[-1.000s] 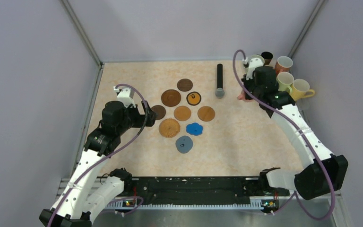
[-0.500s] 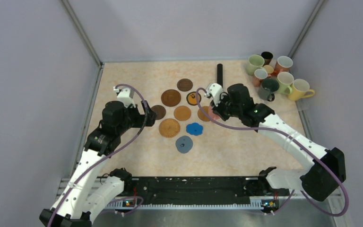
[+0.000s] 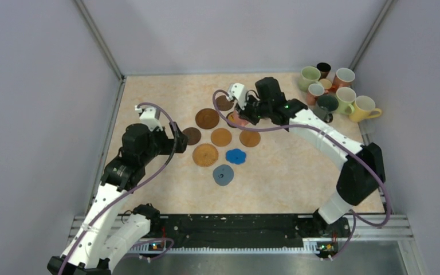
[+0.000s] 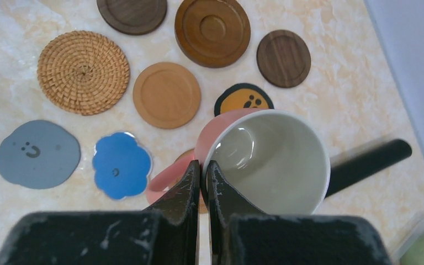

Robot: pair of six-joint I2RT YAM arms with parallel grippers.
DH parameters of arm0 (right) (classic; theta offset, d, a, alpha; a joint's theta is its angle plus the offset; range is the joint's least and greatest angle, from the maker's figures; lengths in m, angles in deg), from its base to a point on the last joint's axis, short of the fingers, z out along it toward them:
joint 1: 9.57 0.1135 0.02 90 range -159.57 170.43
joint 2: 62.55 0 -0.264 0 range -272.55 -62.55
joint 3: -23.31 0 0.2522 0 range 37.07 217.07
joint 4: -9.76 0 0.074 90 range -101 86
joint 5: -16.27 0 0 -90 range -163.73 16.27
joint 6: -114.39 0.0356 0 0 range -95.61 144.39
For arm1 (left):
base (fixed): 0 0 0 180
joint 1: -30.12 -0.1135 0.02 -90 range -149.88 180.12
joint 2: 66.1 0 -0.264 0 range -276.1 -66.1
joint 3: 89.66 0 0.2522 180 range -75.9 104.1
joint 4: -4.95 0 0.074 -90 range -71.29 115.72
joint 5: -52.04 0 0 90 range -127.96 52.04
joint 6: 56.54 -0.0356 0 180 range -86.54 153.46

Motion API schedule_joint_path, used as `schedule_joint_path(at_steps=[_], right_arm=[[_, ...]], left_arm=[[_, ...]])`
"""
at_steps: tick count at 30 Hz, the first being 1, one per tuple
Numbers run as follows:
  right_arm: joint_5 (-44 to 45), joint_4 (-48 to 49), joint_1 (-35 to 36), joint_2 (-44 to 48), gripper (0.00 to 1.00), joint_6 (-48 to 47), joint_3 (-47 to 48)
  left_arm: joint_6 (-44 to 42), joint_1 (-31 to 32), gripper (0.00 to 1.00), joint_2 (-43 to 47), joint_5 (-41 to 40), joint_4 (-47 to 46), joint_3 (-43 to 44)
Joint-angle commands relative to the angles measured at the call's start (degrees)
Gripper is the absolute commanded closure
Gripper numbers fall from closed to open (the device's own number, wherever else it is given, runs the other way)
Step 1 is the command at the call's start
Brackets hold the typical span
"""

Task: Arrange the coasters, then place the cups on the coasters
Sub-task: Place the cup on the coaster.

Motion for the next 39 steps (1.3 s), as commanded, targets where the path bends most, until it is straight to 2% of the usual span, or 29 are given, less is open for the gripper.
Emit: schedule_joint_path(at_steps=[1, 7, 13, 17, 27, 39], right_arm=[[-3.99, 4.75, 0.01, -5.92, 1.0, -9.1, 10.92], [-4.36, 3.22, -0.09, -16.83, 1.0, -12.75, 22.99], [-5.23, -3.64, -0.91, -29.15, 1.0, -11.09, 39.11], [-5.48, -4.46, -1.27, -34.41, 1.0, -11.11, 44.95], [-5.09, -4.84, -1.85, -42.01, 1.0, -11.52, 51.65], [-4.03, -4.89, -2.2, -43.49, 1.0, -12.49, 53.47]], left_arm=[[0.02, 0.09, 0.05, 1.59, -1.48, -2.19, -0.1], [0.1, 0.08, 0.04, 1.63, -1.4, -2.19, -0.06], [0.02, 0.09, 0.05, 1.56, -1.36, -2.11, -0.06], [0.1, 0.09, 0.05, 1.29, -1.09, -2.09, 0.1], [0.35, 0.1, 0.05, 0.51, -1.1, -2.0, 0.17], [0.28, 0.09, 0.05, 0.42, -1.07, -2.01, 0.18]])
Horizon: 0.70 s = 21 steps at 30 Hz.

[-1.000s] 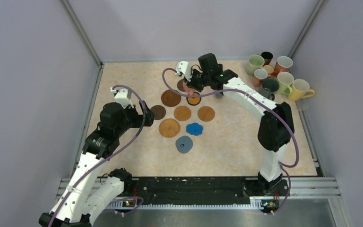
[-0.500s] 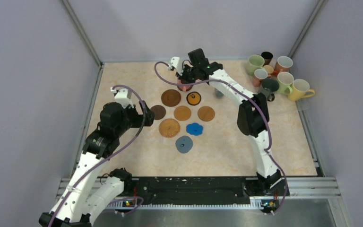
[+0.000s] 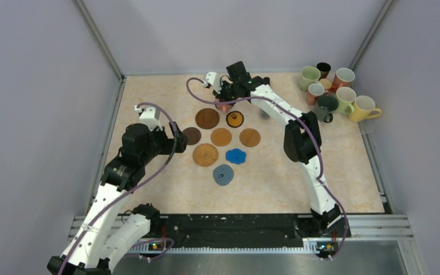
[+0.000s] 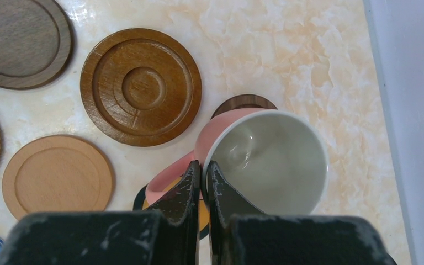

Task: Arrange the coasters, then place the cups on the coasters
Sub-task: Place the cup on the coaster.

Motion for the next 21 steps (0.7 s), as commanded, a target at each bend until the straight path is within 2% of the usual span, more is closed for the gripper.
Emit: schedule_joint_path(at_steps=[1, 21], right_arm=[[-0.29, 5.22, -0.52, 1.15, 1.0, -2.12, 5.96], [-0.12, 5.21, -0.78, -1.52, 1.0, -2.82, 8.47]], left_arm=[[0.28, 0.07, 0.05, -0.04, -0.29, -2.01, 0.1], [0.19, 0.09, 0.05, -0.29, -0.05, -2.11, 0.09]])
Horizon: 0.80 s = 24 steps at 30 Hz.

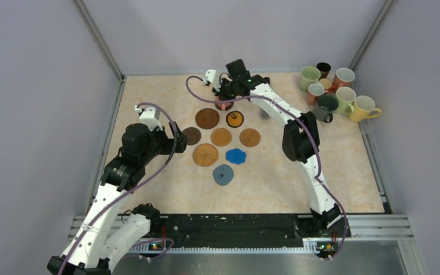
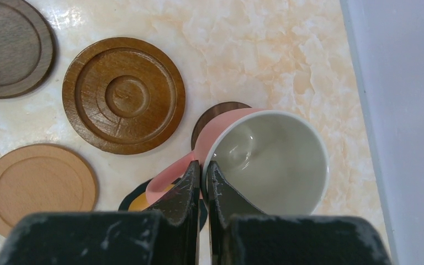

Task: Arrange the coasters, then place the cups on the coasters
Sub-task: Place the cup on the coaster.

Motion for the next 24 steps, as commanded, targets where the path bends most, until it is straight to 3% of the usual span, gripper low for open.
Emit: schedule_joint_path(at_steps=[1, 15, 24], right_arm=[[-0.62, 5.43, -0.55, 0.11, 1.0, -1.96, 4.84], [0.02, 5.43, -0.56, -0.79, 1.0, -1.92, 5.13], [0.2, 5.5, -0.56, -1.19, 0.94, -1.83, 5.32]], left_arm=[[0.19, 0.09, 0.05, -0.29, -0.04, -2.11, 0.14], [0.19, 0.1, 0.05, -0.39, 0.09, -2.14, 0.07], [0.19, 0.1, 0.05, -0.35, 0.02, -2.05, 0.08]])
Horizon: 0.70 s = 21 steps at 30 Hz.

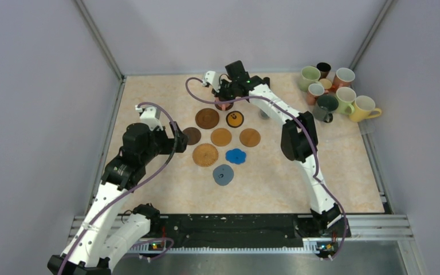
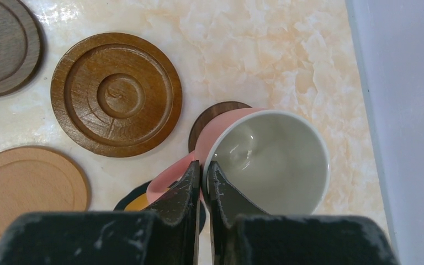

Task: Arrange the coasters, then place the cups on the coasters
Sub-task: Place the cup on the coaster.

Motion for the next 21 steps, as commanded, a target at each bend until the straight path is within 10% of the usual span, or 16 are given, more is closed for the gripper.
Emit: schedule_joint_path(at_steps=[1, 21], right_arm=[[-0.2, 5.32, -0.52, 0.6, 0.93, -1.39, 4.56], [3.31, 11.52, -0.47, 7.08, 0.38, 7.26, 0.76]], left_arm=[[0.19, 0.1, 0.05, 0.11, -0.01, -1.99, 0.08], [0.19, 0.15, 0.05, -0.25, 0.23, -2.01, 0.16]])
